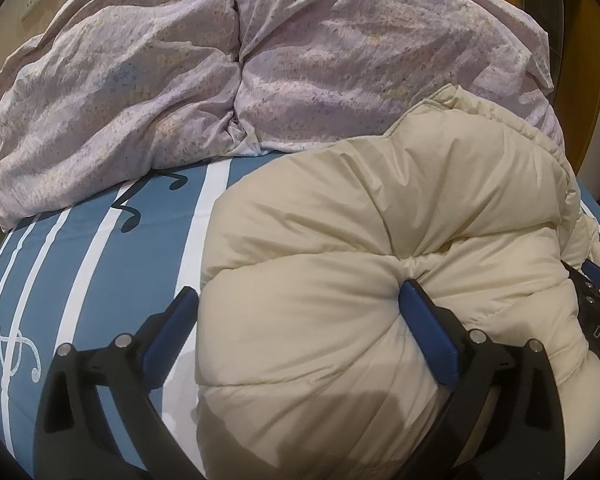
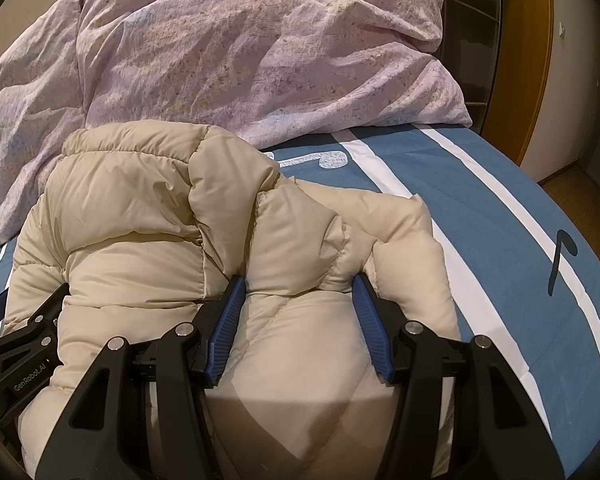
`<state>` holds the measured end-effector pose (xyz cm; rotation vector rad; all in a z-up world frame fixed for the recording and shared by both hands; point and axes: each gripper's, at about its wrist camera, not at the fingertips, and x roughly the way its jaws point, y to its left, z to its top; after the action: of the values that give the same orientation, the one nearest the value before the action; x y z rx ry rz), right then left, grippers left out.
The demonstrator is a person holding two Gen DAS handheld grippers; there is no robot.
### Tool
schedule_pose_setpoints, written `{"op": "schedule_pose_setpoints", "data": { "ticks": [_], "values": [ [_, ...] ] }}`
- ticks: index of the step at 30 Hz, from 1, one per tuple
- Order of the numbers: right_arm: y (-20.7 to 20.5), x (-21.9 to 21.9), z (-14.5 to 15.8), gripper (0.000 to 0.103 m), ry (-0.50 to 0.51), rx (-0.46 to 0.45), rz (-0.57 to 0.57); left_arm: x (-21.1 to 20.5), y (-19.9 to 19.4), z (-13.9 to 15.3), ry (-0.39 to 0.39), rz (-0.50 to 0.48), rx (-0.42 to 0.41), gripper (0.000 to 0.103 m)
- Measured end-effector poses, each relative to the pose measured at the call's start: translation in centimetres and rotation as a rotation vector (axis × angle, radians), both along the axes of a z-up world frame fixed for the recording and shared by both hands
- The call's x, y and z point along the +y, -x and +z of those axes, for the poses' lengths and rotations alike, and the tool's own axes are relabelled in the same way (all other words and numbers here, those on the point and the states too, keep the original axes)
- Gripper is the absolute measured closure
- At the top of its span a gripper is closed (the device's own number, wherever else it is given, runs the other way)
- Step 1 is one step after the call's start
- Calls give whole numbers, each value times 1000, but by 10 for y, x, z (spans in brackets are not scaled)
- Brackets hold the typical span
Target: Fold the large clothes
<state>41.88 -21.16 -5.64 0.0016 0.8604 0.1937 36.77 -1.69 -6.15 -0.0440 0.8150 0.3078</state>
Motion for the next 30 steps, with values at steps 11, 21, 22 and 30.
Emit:
{"op": "schedule_pose_setpoints", "data": {
  "ticks": [11, 21, 22, 30],
  "values": [
    [-1, 0, -1, 45, 0, 0, 0, 1, -1, 0, 8, 2, 2, 2],
    [0, -2, 2, 44, -13, 8, 5, 6, 6, 5, 41, 9, -18, 2],
    [-1, -3, 3, 44, -22, 17, 11, 7, 10, 7, 46, 8, -15, 2],
    [19, -50, 21, 23, -249, 78, 55, 24, 68, 42, 87, -70, -33, 3]
  ]
}}
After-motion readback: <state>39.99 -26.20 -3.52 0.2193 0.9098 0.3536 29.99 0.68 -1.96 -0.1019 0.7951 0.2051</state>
